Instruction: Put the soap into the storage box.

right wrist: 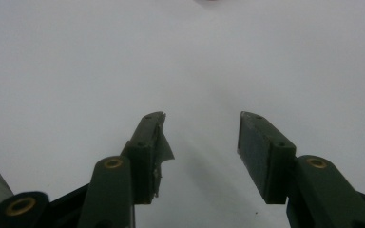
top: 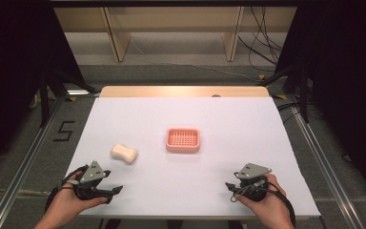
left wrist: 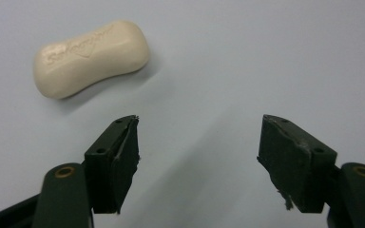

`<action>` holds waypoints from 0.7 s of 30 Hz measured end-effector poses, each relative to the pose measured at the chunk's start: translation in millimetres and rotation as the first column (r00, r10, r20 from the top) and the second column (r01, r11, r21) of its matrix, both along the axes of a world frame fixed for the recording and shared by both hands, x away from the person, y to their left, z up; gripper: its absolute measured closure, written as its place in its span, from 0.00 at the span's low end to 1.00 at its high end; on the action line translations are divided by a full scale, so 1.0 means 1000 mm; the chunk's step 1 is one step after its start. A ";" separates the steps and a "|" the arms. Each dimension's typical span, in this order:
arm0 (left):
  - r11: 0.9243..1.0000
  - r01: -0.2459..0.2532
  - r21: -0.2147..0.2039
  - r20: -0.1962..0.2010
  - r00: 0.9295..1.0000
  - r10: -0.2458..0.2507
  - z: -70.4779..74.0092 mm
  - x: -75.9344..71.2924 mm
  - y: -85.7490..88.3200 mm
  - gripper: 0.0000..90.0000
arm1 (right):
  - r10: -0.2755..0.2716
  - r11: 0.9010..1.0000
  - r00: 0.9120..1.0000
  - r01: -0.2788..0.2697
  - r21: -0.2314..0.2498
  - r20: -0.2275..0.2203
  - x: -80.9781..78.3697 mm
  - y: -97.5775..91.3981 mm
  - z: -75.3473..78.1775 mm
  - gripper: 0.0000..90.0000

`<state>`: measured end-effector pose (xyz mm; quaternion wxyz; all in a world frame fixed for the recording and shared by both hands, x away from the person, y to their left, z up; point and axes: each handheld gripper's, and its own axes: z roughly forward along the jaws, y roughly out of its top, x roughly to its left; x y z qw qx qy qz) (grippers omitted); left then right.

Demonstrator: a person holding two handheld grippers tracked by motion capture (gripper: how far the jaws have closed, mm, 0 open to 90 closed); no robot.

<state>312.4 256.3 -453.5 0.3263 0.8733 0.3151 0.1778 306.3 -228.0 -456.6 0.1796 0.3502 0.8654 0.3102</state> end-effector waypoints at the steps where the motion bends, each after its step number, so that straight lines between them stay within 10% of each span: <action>1: 1.000 0.000 0.000 0.000 1.000 0.000 0.000 0.000 0.000 0.32 | 0.000 1.000 1.000 0.000 0.000 0.000 0.000 0.000 0.000 0.58; 10: 0.982 0.097 0.160 -0.073 0.994 -0.086 0.024 0.039 0.007 0.30 | -0.004 1.000 1.000 0.004 0.004 0.004 0.001 -0.001 0.001 0.56; 12: 0.967 0.152 0.205 -0.098 0.986 -0.134 0.028 0.050 0.009 0.31 | -0.017 1.000 1.000 0.017 0.013 -0.004 0.000 -0.001 0.000 0.56; 14: 0.933 0.231 0.278 -0.119 0.971 -0.205 0.032 0.064 0.011 0.31 | -0.007 1.000 1.000 0.007 0.006 -0.002 0.002 -0.003 -0.001 0.56; 15: 0.933 0.231 0.278 -0.119 0.971 -0.205 0.032 0.064 0.011 0.31 | -0.007 1.000 1.000 0.007 0.006 -0.002 0.002 -0.003 -0.001 0.56; 16: 0.905 0.273 0.326 -0.150 0.960 -0.236 0.032 0.072 0.010 0.31 | -0.006 1.000 1.000 0.006 0.005 -0.004 0.003 -0.003 -0.001 0.56; 17: 0.905 0.273 0.326 -0.150 0.960 -0.236 0.032 0.072 0.010 0.31 | -0.006 1.000 1.000 0.006 0.005 -0.004 0.003 -0.003 -0.001 0.56; 18: 0.884 0.300 0.358 -0.163 0.952 -0.257 0.033 0.081 0.009 0.32 | -0.006 1.000 1.000 0.006 0.006 -0.005 0.003 -0.004 -0.001 0.56; 20: 0.893 0.290 0.343 -0.168 0.955 -0.245 0.032 0.083 0.008 0.32 | -0.005 1.000 1.000 0.005 0.006 -0.011 0.003 -0.003 -0.001 0.56; 21: 0.882 0.306 0.358 -0.178 0.950 -0.258 0.033 0.088 0.007 0.32 | -0.006 1.000 1.000 0.006 0.007 -0.013 0.003 -0.003 -0.002 0.55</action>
